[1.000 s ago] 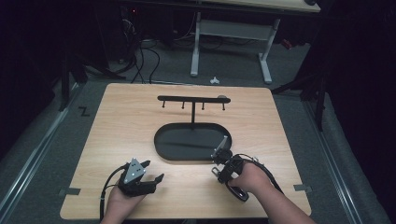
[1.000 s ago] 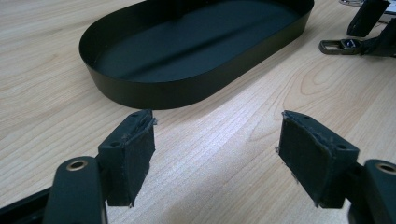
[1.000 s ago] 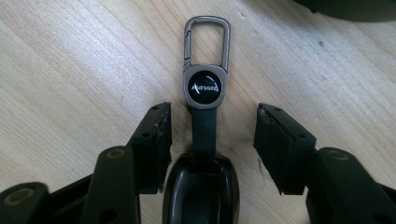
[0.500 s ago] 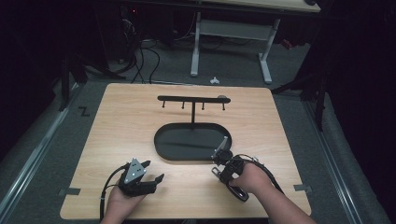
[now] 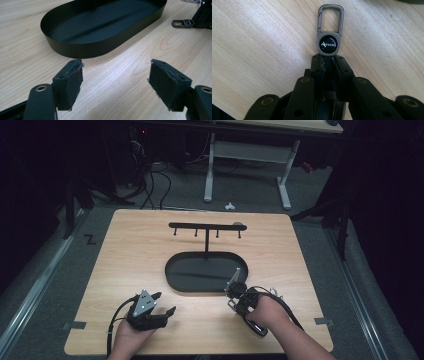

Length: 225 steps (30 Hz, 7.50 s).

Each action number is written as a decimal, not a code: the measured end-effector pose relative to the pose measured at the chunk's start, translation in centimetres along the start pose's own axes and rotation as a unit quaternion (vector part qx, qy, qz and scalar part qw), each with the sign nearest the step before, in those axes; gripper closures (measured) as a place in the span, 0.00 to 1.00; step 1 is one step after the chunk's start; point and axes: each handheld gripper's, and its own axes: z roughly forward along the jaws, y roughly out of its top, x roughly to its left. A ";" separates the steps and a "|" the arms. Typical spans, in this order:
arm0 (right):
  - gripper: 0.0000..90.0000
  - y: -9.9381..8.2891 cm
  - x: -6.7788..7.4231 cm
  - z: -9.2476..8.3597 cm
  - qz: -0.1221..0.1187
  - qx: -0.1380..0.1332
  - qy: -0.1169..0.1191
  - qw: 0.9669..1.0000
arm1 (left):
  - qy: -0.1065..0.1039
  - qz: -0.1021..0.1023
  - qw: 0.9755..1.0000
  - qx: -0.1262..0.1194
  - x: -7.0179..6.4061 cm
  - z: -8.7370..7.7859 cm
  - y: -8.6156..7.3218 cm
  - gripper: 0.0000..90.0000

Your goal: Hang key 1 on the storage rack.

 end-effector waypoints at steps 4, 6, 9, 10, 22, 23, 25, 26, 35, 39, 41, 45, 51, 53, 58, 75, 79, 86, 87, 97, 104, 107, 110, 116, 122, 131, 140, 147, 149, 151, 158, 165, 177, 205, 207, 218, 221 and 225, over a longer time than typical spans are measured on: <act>0.89 0.1 0.0 0.0 -0.004 0.003 0.001 1.000 | 0.000 0.000 1.000 0.000 0.0 0.0 0.0 0.31; 0.89 0.1 0.0 0.0 -0.008 0.003 0.001 1.000 | 0.000 0.001 1.000 -0.001 0.0 0.0 0.0 0.31; 0.89 0.0 -0.1 0.0 -0.015 -0.006 0.003 1.000 | 0.000 0.001 1.000 0.000 0.0 0.0 0.0 0.31; 0.89 -0.1 -0.1 0.0 -0.009 -0.007 0.003 1.000 | 0.000 0.001 1.000 0.000 0.0 0.0 0.0 0.31; 0.90 -1.6 -1.0 -1.8 0.026 -0.051 0.018 0.998 | 0.000 -0.001 1.000 -0.003 0.0 -0.2 0.0 0.31; 0.90 -1.8 -1.0 -2.1 0.033 -0.052 0.017 0.998 | 0.000 -0.001 1.000 -0.003 0.1 -0.1 0.0 0.31; 0.90 -2.1 -1.4 -2.5 0.012 -0.060 0.014 0.998 | 0.000 -0.001 1.000 -0.003 0.0 -0.1 0.0 0.31; 0.90 -2.2 -1.2 -2.7 0.024 -0.057 0.015 0.998 | 0.000 -0.001 1.000 -0.003 0.0 -0.1 0.0 0.31; 0.90 -3.3 -1.8 -5.1 0.022 -0.079 0.010 0.997 | -0.002 -0.005 1.000 -0.010 0.0 -0.3 0.1 0.31; 0.90 -3.5 -1.9 -5.7 0.027 -0.084 0.011 0.996 | -0.002 -0.002 1.000 -0.010 0.0 -0.4 0.2 0.31; 0.90 -3.7 -2.0 -6.1 0.027 -0.086 0.008 0.996 | -0.002 -0.007 1.000 -0.013 0.1 -0.5 0.1 0.31; 0.90 -3.7 -2.0 -6.6 0.030 -0.091 0.008 0.995 | -0.001 -0.007 1.000 -0.011 0.1 -0.7 0.0 0.31; 0.90 -3.7 -2.2 -7.6 0.032 -0.102 0.006 0.994 | 0.004 -0.007 1.000 -0.015 0.1 -1.0 -0.1 0.31; 0.90 -3.6 -2.3 -7.9 0.027 -0.107 0.005 0.994 | 0.005 -0.007 1.000 -0.015 0.1 -1.1 -0.2 0.31; 0.90 -3.4 -2.4 -8.5 0.027 -0.115 0.004 0.993 | 0.009 -0.009 1.000 -0.014 0.3 -1.5 -0.5 0.31; 0.90 -2.4 -2.9 -10.2 0.022 -0.127 0.001 0.992 | 0.022 -0.012 0.999 -0.022 0.4 -2.7 -1.0 0.31; 0.90 -1.9 -2.8 -10.6 0.026 -0.125 -0.001 0.992 | 0.021 -0.012 0.999 -0.022 0.5 -2.7 -1.0 0.31; 0.90 -0.9 -2.7 -11.3 0.021 -0.127 -0.008 0.992 | 0.021 -0.011 0.999 -0.022 0.6 -2.8 -1.0 0.31; 0.90 -0.7 -2.8 -11.4 0.015 -0.129 -0.009 0.992 | 0.021 -0.009 1.000 -0.020 0.5 -2.8 -1.0 0.31; 0.90 0.9 -2.9 -12.1 0.014 -0.137 -0.005 0.990 | 0.021 -0.009 1.000 -0.019 0.5 -2.7 -1.0 0.31; 0.90 1.8 -3.0 -12.6 0.016 -0.140 -0.008 0.990 | 0.019 -0.005 1.000 -0.012 0.4 -2.6 -1.1 0.31; 0.90 2.2 -3.2 -12.9 0.018 -0.145 -0.007 0.989 | 0.020 -0.004 1.000 -0.013 0.3 -2.6 -1.1 0.31; 0.90 2.6 -3.2 -13.4 0.027 -0.148 -0.008 0.989 | 0.020 -0.005 1.000 -0.015 0.3 -2.6 -1.1 0.31; 0.90 3.4 -3.5 -14.2 0.022 -0.158 -0.014 0.987 | 0.018 -0.007 1.000 -0.014 0.4 -2.7 -1.0 0.31; 0.90 4.3 -3.5 -15.4 0.024 -0.169 -0.017 0.985 | 0.017 -0.005 1.000 -0.014 0.4 -2.7 -1.0 0.31; 0.90 5.5 -3.6 -16.7 0.026 -0.180 -0.023 0.983 | 0.017 -0.008 1.000 -0.017 0.5 -2.7 -1.1 0.31; 0.90 6.6 -3.6 -18.2 0.035 -0.191 -0.029 0.981 | 0.016 -0.009 1.000 -0.018 0.5 -2.7 -1.1 0.31; 0.90 7.7 -3.9 -17.9 0.034 -0.190 -0.031 0.981 | 0.016 -0.010 1.000 -0.018 0.6 -2.8 -1.1 0.31; 0.90 8.0 -4.0 -17.6 0.034 -0.188 -0.030 0.981 | 0.016 -0.009 1.000 -0.018 0.6 -2.8 -1.1 0.31; 0.90 8.3 -4.1 -17.3 0.037 -0.187 -0.029 0.981 | 0.016 -0.010 1.000 -0.018 0.6 -2.8 -1.1 0.31; 0.90 9.0 -4.5 -16.1 0.043 -0.182 -0.021 0.982 | 0.014 -0.010 1.000 -0.019 0.6 -2.7 -1.1 0.31; 0.90 9.4 -4.6 -15.5 0.052 -0.173 -0.025 0.983 | 0.012 -0.008 1.000 -0.017 0.6 -2.7 -1.1 0.31; 0.90 10.6 -5.1 -14.4 0.057 -0.172 -0.034 0.983 | 0.011 -0.007 1.000 -0.017 0.5 -2.6 -1.1 0.31; 0.84 11.0 -5.7 -13.3 0.071 -0.186 -0.025 0.980 | 0.010 -0.007 1.000 -0.015 0.5 -2.5 -1.2 0.31; 0.81 10.7 -5.5 -13.4 0.072 -0.188 -0.023 0.979 | 0.010 -0.007 1.000 -0.014 0.5 -2.5 -1.2 0.31; 0.74 6.7 -5.0 -13.7 0.073 -0.200 -0.013 0.977 | 0.005 0.000 1.000 -0.002 0.2 -2.0 -1.2 0.31; 0.73 4.6 -4.9 -13.3 0.076 -0.204 -0.009 0.976 | 0.003 0.004 1.000 0.002 0.1 -1.9 -1.2 0.31; 0.72 3.2 -5.0 -12.7 0.078 -0.203 -0.009 0.976 | 0.003 0.007 1.000 0.005 -0.1 -1.7 -1.2 0.31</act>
